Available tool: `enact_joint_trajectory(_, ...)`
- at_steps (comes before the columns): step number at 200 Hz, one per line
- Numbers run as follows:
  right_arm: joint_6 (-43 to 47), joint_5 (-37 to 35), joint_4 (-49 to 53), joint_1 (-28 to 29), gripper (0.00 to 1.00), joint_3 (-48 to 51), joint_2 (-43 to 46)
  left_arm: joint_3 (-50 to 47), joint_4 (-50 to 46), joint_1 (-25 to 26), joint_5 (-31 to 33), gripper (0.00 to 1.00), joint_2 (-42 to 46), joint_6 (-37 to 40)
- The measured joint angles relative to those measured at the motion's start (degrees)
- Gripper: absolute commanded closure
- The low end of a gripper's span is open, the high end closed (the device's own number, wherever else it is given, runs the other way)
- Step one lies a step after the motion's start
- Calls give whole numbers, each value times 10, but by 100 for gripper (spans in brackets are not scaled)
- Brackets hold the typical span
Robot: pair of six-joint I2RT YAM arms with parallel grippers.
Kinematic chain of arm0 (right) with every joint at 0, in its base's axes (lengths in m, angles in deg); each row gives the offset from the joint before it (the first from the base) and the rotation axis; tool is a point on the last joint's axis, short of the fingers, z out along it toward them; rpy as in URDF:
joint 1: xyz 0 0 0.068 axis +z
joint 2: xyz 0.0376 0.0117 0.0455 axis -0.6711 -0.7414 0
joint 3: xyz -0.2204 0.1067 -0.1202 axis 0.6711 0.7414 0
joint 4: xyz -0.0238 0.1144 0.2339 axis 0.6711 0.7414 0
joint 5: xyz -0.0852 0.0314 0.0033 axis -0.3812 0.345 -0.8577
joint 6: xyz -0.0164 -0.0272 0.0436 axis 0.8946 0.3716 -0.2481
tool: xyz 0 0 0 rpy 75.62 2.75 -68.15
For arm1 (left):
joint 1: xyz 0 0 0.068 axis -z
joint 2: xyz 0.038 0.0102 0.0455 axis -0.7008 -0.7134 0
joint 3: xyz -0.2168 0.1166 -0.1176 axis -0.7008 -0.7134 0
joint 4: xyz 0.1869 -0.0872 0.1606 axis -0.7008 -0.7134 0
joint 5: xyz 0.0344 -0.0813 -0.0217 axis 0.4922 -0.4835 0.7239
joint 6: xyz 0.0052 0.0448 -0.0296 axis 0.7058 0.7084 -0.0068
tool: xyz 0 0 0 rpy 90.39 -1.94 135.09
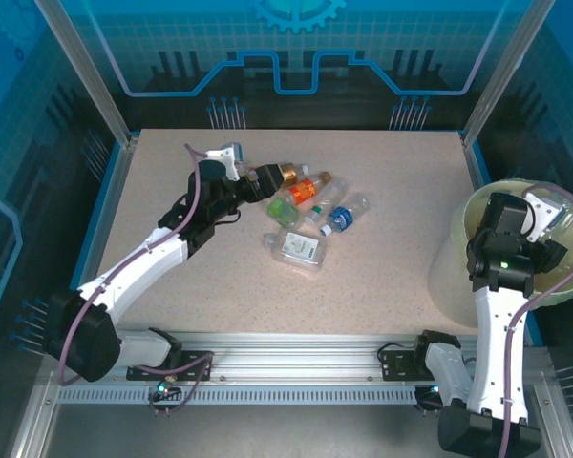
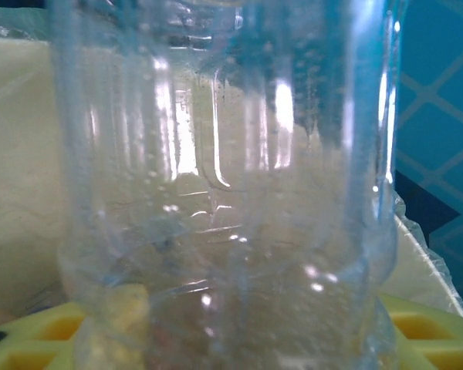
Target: Put the plastic bottles in the bin
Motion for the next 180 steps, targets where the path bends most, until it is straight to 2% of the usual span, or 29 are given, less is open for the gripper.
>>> enact_joint_trajectory(29,-9,-10,0,0,22,5,0,0,-7,-7,3,1,0,-10)
enact_joint_trajectory(84,-23,-16,1,0,16,5,0,0,-13,-25,5,1,0,-30)
enact_joint_trajectory(126,-33,44,30,7,12,-23,0,0,-17,-34,6,1,0,-46)
enact_joint_trajectory(153,-50,107,47,50,6,-73,1,-1,-24,-38,6,1,0,-60)
enact_joint_trajectory(166,-56,135,48,89,0,-96,2,-1,-28,-41,6,1,-3,-67)
enact_joint_trajectory(180,-53,166,47,138,0,-114,3,-1,-39,-43,6,1,-5,-71)
